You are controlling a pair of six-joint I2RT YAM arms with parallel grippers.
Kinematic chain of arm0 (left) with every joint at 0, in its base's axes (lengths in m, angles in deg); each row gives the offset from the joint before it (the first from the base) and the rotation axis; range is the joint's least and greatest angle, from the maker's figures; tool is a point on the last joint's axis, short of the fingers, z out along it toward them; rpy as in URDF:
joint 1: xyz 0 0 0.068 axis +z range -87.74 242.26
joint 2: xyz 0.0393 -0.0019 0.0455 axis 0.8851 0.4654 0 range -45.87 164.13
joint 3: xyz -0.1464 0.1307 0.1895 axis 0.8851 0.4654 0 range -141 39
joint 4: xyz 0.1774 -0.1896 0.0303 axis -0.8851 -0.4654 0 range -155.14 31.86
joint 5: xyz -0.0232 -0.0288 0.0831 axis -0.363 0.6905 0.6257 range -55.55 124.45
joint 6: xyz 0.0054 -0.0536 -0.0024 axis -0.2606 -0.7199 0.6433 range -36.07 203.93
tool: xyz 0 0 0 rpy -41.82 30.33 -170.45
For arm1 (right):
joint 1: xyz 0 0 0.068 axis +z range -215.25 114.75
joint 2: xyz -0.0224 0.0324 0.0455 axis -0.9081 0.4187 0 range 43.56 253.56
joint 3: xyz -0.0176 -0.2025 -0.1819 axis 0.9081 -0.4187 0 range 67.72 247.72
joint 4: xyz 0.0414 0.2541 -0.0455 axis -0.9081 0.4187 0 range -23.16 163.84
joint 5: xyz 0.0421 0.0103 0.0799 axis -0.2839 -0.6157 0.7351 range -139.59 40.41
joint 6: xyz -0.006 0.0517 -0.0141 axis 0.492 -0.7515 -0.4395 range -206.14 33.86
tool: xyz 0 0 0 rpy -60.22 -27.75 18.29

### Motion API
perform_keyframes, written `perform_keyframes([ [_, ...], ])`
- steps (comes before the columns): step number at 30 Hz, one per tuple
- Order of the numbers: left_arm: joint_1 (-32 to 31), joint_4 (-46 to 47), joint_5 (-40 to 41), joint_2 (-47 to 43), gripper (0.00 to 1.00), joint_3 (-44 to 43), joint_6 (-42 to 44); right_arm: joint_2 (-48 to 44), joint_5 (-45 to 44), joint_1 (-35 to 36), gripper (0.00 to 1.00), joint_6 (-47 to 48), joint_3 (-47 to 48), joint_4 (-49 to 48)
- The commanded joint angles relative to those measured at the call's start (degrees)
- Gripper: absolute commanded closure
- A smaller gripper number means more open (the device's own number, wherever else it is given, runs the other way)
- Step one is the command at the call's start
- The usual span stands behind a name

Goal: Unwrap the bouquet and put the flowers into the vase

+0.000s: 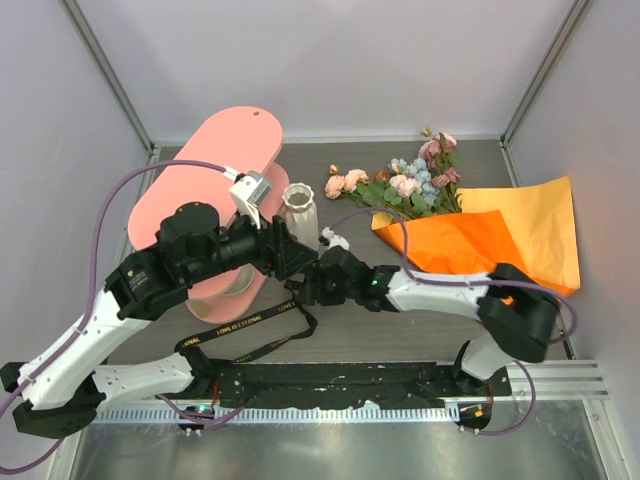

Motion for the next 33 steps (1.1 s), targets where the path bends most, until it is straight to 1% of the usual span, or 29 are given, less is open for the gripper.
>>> perform_keyframes([
  [1, -0.2, 4.8, -2.0, 1.6, 0.33, -0.1, 0.5, -13.9, -4.7, 0.0, 0.41, -0.6, -6.4, 5.7],
  [2, -0.2, 5.0, -2.8, 2.5, 0.33, -0.3, 0.5, -15.7, -5.6, -0.4, 0.40, -0.7, -8.7, 6.7],
  [3, -0.2, 5.2, -3.0, 3.0, 0.33, -0.6, 0.5, -18.2, -7.1, -0.9, 0.39, -0.6, -9.6, 9.7],
  [4, -0.2, 5.7, -3.9, 4.6, 0.33, -1.4, 0.5, -24.8, -8.9, -4.7, 0.34, 0.5, -12.0, 13.0],
  [5, -0.2, 6.1, -4.1, 5.1, 0.33, -1.5, 0.5, -26.9, -8.0, -7.0, 0.32, 1.1, -13.2, 14.1],
  [6, -0.2, 7.0, -4.6, 5.5, 0.33, -1.5, 0.4, -28.7, -6.5, -10.4, 0.29, 2.0, -14.4, 13.8],
  [7, -0.2, 7.5, -4.8, 5.9, 0.33, -1.5, 0.2, -30.6, -4.2, -17.5, 0.29, 3.6, -16.0, 13.4],
  [8, -0.2, 8.5, -5.5, 6.6, 0.33, -1.3, -0.2, -31.0, 2.3, -21.7, 0.29, 4.9, -16.4, 11.4],
  [9, -0.2, 8.7, -5.8, 6.9, 0.33, -1.2, -0.4, -30.8, 4.2, -24.8, 0.30, 5.9, -16.7, 9.8],
  [10, -0.2, 9.1, -6.1, 7.1, 0.33, -1.2, -0.6, -29.0, 5.6, -27.1, 0.38, 7.9, -16.3, 8.3],
  [11, -0.2, 9.2, -6.3, 7.5, 0.33, -1.2, -0.8, -26.9, 6.1, -30.0, 0.43, 8.8, -15.6, 5.9],
  [13, -0.2, 9.2, -6.1, 7.7, 0.33, -1.3, -1.0, -22.3, 7.3, -31.1, 0.52, 11.1, -11.9, 4.5],
  [14, -0.2, 9.0, -5.9, 7.7, 0.33, -1.3, -1.0, -16.9, 7.3, -31.3, 0.53, 11.4, -10.5, 4.1],
  [15, -0.2, 8.7, -5.7, 7.6, 0.33, -1.5, -1.0, -15.0, 8.7, -31.3, 0.56, 11.3, -8.5, 3.3],
  [16, -0.2, 8.6, -5.6, 7.6, 0.33, -1.6, -1.0, -12.7, 9.4, -31.2, 0.59, 11.0, -8.1, 0.3],
  [19, -0.2, 8.1, -5.2, 7.0, 0.32, -1.8, -0.8, -6.4, 10.9, -30.2, 0.60, 8.3, -7.6, -6.1],
  [20, -0.2, 7.9, -5.0, 7.0, 0.32, -1.8, -0.7, -3.1, 10.7, -29.2, 0.60, 7.7, -6.9, -6.1],
  [22, -0.2, 7.8, -4.8, 7.0, 0.32, -2.1, -0.5, -0.7, 9.0, -24.5, 0.60, 6.7, -5.7, -7.1],
  [23, -0.2, 7.5, -4.9, 6.8, 0.32, -2.4, -0.4, 1.5, 8.8, -20.8, 0.60, 5.3, -5.6, -8.0],
  [26, -0.2, 7.1, -4.5, 7.0, 0.32, -2.7, 0.0, 4.1, 7.3, -14.2, 0.61, 2.1, -4.7, -10.1],
  [27, -0.2, 7.0, -4.1, 6.9, 0.32, -2.8, 0.1, 4.8, 7.1, -9.1, 0.61, 0.2, -4.0, -10.7],
  [29, -0.2, 7.0, -4.2, 7.2, 0.31, -3.5, 0.5, 4.6, 5.6, -4.3, 0.61, -1.2, -2.9, -10.2],
  [30, -0.2, 7.0, -4.2, 7.6, 0.31, -3.9, 0.6, 2.7, 5.5, -2.9, 0.61, -2.1, -2.4, -9.8],
  [32, -0.2, 6.7, -4.7, 8.7, 0.31, -5.7, 1.1, -1.7, 3.8, -2.2, 0.61, -4.0, -4.4, -9.0],
  [33, -0.2, 6.7, -4.8, 9.1, 0.31, -6.1, 1.3, -4.6, 2.3, -3.0, 0.60, -3.6, -7.4, -8.3],
])
